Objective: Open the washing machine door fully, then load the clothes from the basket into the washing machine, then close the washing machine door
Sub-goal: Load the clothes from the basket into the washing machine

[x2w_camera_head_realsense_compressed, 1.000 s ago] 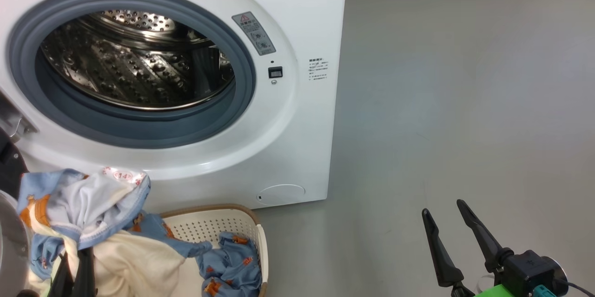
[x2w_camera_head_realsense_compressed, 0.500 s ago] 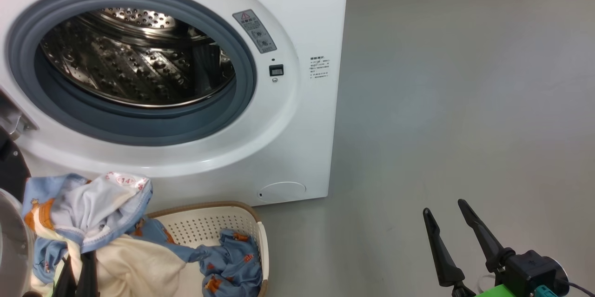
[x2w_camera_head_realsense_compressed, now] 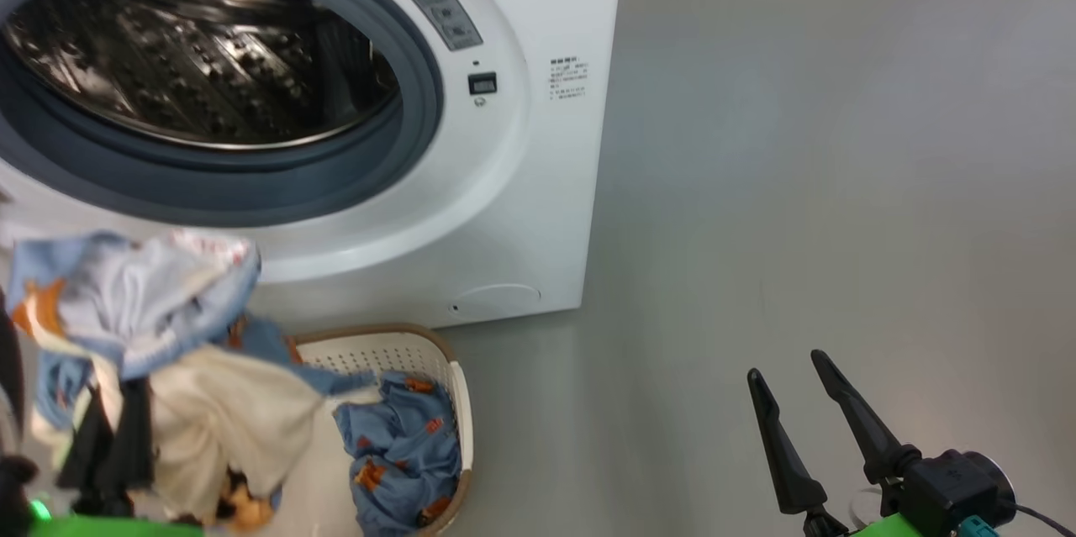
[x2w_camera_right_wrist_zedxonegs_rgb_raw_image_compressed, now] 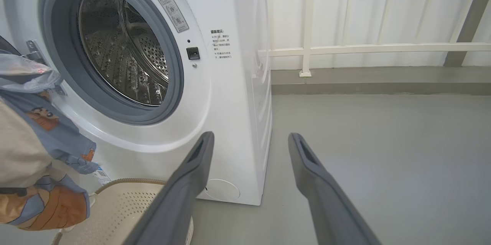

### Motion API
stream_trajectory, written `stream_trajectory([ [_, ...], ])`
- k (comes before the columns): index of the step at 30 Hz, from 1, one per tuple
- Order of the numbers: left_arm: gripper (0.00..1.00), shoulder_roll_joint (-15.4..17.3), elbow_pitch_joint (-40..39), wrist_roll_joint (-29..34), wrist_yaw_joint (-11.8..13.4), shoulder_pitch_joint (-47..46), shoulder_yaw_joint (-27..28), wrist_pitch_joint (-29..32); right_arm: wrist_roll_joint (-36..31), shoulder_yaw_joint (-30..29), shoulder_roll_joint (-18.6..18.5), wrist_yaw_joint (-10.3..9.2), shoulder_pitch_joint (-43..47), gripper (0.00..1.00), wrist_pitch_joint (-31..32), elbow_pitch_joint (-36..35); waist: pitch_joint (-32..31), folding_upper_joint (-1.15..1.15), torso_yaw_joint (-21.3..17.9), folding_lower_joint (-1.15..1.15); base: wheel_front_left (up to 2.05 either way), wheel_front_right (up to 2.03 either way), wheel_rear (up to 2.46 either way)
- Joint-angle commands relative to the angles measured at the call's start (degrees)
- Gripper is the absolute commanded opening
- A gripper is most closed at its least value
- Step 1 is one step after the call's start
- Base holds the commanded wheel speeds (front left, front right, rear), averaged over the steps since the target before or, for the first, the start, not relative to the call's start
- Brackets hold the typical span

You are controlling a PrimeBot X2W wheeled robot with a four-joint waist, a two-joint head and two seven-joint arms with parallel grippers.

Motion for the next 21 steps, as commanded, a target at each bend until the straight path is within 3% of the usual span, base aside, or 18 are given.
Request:
stream_trajectory([
  [1, 0.00, 2.8, -2.0, -1.4, -0.1, -4.6, 1.8, -0.4, 0.3, 1.9, -0.2, 0.16, -1.0, 1.00, -0.3, -2.2, 3.9, 0.00, -1.5, 0.00, 0.00, 0.00, 0.00],
  [14, 0.00, 14.0, -3.4, -8.8, -0.1, -22.4, 1.9, -0.4, 0.9, 5.4, -0.2, 0.16, -1.5, 1.00, -0.3, -8.0, 16.6, 0.00, -6.4, 0.00, 0.00, 0.00, 0.00],
  [21, 0.00, 17.4, -1.8, -11.4, -0.1, -28.5, 1.9, -0.4, 1.5, 6.7, -0.2, 0.16, -1.5, 1.00, -0.3, -10.5, 22.4, 0.00, -8.5, 0.00, 0.00, 0.00, 0.00],
])
